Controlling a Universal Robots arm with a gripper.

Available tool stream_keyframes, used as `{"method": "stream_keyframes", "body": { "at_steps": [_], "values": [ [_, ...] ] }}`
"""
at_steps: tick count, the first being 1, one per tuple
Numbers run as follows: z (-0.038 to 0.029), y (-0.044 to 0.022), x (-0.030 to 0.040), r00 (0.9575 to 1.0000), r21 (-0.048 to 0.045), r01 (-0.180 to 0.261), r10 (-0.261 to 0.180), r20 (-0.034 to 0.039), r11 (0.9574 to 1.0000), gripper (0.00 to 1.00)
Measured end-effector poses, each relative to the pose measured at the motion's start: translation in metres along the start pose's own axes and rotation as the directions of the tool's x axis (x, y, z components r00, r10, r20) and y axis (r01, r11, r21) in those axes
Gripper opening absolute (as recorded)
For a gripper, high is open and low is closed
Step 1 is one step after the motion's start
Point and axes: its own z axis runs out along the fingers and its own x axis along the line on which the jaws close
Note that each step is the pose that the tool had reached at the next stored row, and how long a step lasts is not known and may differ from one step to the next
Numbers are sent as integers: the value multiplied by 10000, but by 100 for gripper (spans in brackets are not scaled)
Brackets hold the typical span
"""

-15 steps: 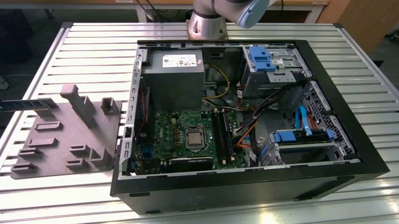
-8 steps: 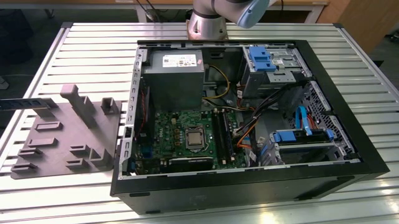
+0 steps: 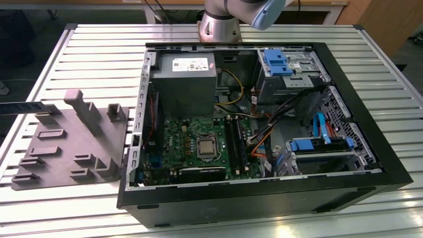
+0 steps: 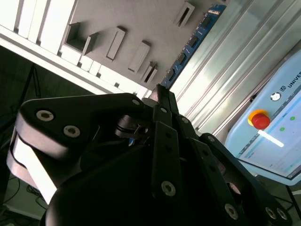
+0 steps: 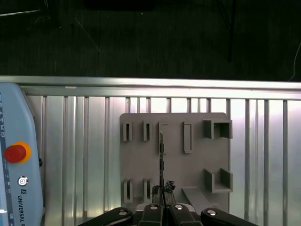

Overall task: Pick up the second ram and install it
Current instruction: 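Pick up the second ram and move it above second insertion slot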

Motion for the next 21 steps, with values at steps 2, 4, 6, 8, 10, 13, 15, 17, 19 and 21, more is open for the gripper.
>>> {"method": "stream_keyframes", "body": {
  "at_steps": [2, 4, 6, 8, 10, 13, 15, 17, 19, 21],
  "values": [
    [-21, 0, -1, 10000, 1, 0, 0, 3, 10000, 12],
    [-43, 0, -2, 10000, 3, 1, -1, 7, 10000, 12],
    [-67, 0, -4, 10000, 4, 0, 0, 9, 10000, 12],
    [-86, 0, -5, 10000, 7, 1, -1, 11, 10000, 12],
    [-107, 0, -6, 10000, 8, 2, -2, 12, 10000, 12],
    [-135, 1, -9, 10000, 10, 0, 0, 13, 10000, 12],
    [-152, 1, -10, 10000, 12, 1, -1, 14, 10000, 12],
    [-170, 1, -11, 10000, 13, 1, -1, 15, 10000, 12],
    [-188, 1, -13, 10000, 15, 1, -1, 17, 10000, 12],
    [-206, 2, -15, 10000, 16, 1, -1, 18, 10000, 12]
  ]
}}
